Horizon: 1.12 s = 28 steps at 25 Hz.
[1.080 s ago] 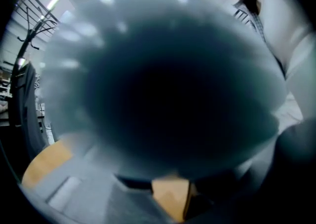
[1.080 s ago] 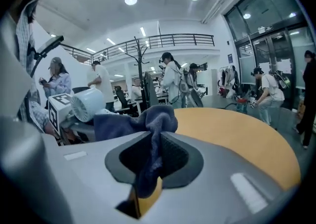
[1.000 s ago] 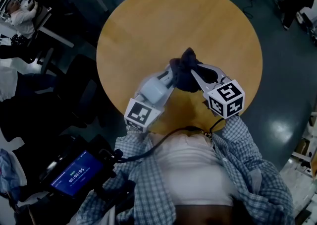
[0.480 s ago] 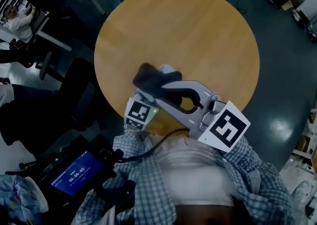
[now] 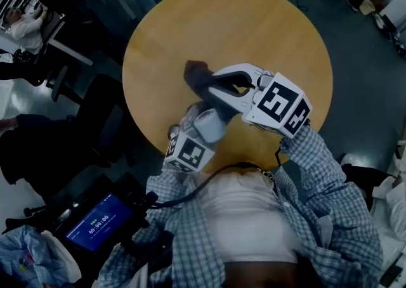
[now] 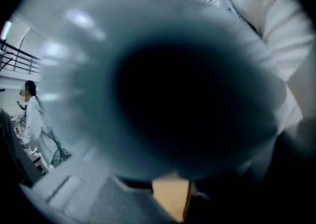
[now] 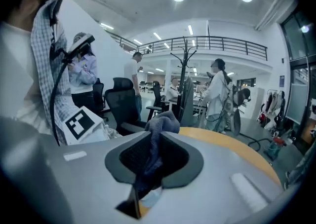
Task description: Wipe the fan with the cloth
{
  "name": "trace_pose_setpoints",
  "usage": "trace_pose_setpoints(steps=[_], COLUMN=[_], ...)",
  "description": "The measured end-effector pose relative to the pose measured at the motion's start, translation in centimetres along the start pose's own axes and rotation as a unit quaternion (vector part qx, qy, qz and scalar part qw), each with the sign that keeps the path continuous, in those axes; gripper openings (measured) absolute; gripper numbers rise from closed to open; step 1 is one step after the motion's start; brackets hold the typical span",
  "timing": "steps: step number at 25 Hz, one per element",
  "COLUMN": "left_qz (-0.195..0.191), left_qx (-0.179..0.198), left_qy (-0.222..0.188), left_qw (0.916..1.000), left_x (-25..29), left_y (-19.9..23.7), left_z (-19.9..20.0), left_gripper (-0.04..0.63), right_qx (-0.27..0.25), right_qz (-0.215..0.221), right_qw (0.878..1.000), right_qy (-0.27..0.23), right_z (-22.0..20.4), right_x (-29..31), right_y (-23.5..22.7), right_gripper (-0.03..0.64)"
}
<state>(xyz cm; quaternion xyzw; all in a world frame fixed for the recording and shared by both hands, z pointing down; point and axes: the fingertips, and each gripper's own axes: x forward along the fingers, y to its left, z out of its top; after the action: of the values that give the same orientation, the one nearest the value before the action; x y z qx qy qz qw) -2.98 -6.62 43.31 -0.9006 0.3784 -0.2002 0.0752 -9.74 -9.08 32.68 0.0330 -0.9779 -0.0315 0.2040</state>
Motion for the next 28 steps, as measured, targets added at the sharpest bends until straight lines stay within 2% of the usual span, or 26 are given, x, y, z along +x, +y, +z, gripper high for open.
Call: trace_pose_setpoints(steps=[4, 6, 10, 13, 17, 20, 23, 25, 26, 28], left_qz=[-0.013, -0.018, 0.0, 0.03, 0.059, 0.076, 0.09, 0.099, 0.103, 0.109], left_qx=[0.031, 0.04, 0.013, -0.021, -0.049, -0.07, -0.094, -0.111, -0.12, -0.133], left_qy=[0.001, 0.007, 0.005, -0.005, -0.01, -0.012, -0.022, -0.034, -0.04, -0.051], left_qw=[0.9994, 0.999, 0.9999, 0.9993, 0.997, 0.9945, 0.9912, 0.9883, 0.9867, 0.9838], left_x=[0.2, 0.2, -0.3, -0.9, -1.6, -1.7, -1.8, -2.0, -2.1, -2.3], left_y=[-1.0, -1.3, -0.8, 0.8, 2.5, 3.2, 3.9, 4.4, 4.6, 5.0], left_z=[0.4, 0.1, -0.5, -0.7, -1.0, -1.1, -1.0, -0.6, -0.4, -0.1], left_gripper=[0.146, 0.146, 0.146, 0.146, 0.146, 0.146, 0.146, 0.146, 0.146, 0.146], right_qx=[-0.004, 0.01, 0.039, 0.064, 0.101, 0.099, 0.096, 0.097, 0.097, 0.11], right_qz=[0.016, 0.018, -0.021, -0.05, -0.055, -0.036, 0.009, 0.027, 0.019, -0.023], right_qw=[0.997, 0.994, 0.993, 0.994, 0.993, 0.989, 0.982, 0.981, 0.983, 0.985], right_qy=[0.079, 0.103, 0.11, 0.074, -0.022, -0.098, -0.165, -0.165, -0.152, -0.129], right_z=[-4.8, -6.9, -9.7, -9.6, -6.1, -2.1, 2.0, 2.6, 1.8, -1.0], right_x=[2.2, 3.1, 3.4, 2.0, -1.0, -3.5, -5.3, -5.5, -5.3, -4.8], right_y=[-2.4, -3.3, -5.4, -5.6, -2.7, 1.2, 5.7, 7.9, 8.2, 7.1], right_gripper=[0.057, 0.057, 0.057, 0.057, 0.056, 0.057, 0.057, 0.057, 0.057, 0.057])
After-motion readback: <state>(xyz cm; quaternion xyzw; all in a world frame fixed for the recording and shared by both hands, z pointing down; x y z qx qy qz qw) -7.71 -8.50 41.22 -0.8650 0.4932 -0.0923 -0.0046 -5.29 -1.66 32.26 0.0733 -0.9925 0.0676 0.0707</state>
